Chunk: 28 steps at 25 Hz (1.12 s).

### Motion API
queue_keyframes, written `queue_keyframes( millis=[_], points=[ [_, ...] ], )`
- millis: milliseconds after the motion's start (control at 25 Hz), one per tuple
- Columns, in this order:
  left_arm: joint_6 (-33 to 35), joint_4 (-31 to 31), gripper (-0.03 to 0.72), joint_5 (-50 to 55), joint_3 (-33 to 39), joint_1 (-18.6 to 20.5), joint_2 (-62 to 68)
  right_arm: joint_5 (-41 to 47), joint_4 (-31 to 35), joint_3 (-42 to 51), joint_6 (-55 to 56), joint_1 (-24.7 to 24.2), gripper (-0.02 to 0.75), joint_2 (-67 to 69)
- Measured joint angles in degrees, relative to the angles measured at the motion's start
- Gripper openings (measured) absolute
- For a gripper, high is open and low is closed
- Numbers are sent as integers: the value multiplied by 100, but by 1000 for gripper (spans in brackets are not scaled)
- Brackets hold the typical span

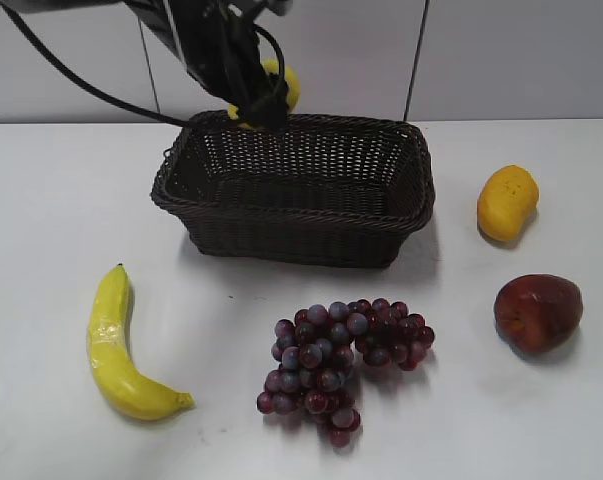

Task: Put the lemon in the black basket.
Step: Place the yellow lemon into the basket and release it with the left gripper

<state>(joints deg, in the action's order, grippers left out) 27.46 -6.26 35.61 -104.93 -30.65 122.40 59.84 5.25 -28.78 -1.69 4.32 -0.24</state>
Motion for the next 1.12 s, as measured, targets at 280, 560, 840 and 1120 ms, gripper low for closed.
queue_keyframes(
  millis=[280,560,840,1120],
  points=[
    [11,-568,545,-214,0,-143,524,0,0,0,0,0,561,0],
    [17,-728,545,-165,0,-143,832,0,0,0,0,0,561,0],
    [17,-829,623,36,0,-143,832,0,0,0,0,0,561,0],
    [17,-948,669,302,0,-143,644,0,0,0,0,0,561,0]
  ],
)
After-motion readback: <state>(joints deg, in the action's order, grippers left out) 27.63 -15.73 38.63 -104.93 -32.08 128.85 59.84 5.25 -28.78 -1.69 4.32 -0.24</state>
